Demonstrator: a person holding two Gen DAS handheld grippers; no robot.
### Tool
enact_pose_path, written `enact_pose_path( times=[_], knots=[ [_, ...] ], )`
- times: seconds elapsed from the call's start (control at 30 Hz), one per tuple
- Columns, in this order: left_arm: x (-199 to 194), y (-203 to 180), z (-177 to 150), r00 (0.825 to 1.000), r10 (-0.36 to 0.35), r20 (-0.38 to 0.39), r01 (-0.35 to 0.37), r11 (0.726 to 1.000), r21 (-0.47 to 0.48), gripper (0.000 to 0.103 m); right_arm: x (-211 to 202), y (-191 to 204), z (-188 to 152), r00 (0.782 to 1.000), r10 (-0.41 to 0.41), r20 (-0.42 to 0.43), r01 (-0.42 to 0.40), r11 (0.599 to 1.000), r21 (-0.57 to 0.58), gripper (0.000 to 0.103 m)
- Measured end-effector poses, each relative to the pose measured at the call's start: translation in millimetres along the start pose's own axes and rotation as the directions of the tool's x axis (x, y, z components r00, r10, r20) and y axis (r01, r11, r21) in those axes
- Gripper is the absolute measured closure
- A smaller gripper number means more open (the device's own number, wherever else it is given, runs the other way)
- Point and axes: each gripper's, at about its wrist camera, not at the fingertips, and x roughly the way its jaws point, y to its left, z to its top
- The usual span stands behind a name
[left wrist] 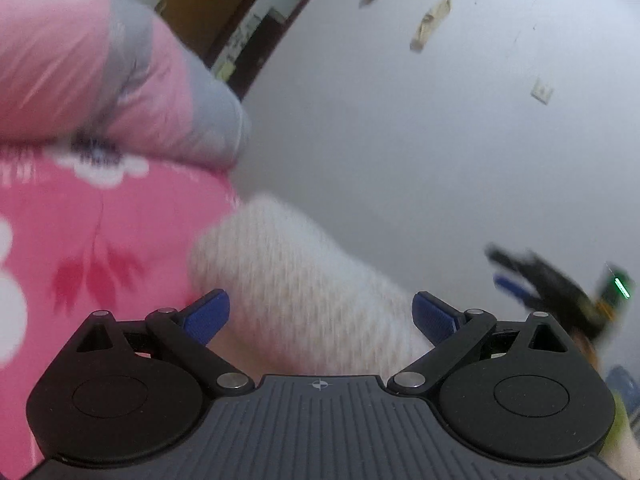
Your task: Fold clothes
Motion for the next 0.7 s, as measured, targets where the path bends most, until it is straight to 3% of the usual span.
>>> enact_pose_path(
  times=[0.1,0.2,0.27,0.3,0.33,0.43,0.53,0.7],
  knots=[
    [31.8,-12.6,24.2,0.998,0.058,0.033,-0.06,0.995,0.08,0.005,-26.3,26.9,-24.1,0.998,0.056,-0.003,-0.056,0.997,-0.047,0.038],
    [74.0,-21.9,24.6,0.993,0.12,0.021,-0.122,0.969,0.216,0.011,-44.4,52.2,-51.6,0.996,0.089,-0.025,-0.092,0.991,-0.101,0.052],
    [106.4,-17.8,18.9,0.981,0.188,-0.047,-0.168,0.945,0.282,0.019,-35.3,60.7,-78.2,0.995,0.059,-0.078,-0.07,0.988,-0.139,0.062],
    [122.7,-12.9,11.9,0.966,0.242,-0.092,-0.204,0.93,0.305,0.016,-29.6,60.1,-91.7,0.993,0.045,-0.105,-0.06,0.988,-0.142,0.068],
    [132.7,-7.0,4.4,0.958,0.266,-0.109,-0.218,0.92,0.326,0.013,-23.8,59.4,-105.2,0.991,0.032,-0.131,-0.051,0.988,-0.146,0.069],
    [133.4,2.6,-6.4,0.963,0.252,-0.097,-0.21,0.924,0.318,0.012,-9.6,58.4,-137.1,0.981,-0.003,-0.192,-0.028,0.987,-0.157,0.07],
    [137.0,-0.2,-4.2,0.962,0.256,-0.097,-0.214,0.924,0.317,0.011,-7.4,60.8,-138.4,0.981,-0.012,-0.192,-0.019,0.986,-0.163,0.07],
    [141.0,-17.3,-9.6,0.956,0.285,-0.066,-0.238,0.89,0.389,0.009,-9.3,72.2,-138.7,0.977,-0.051,-0.207,0.009,0.98,-0.198,0.07]
  ],
)
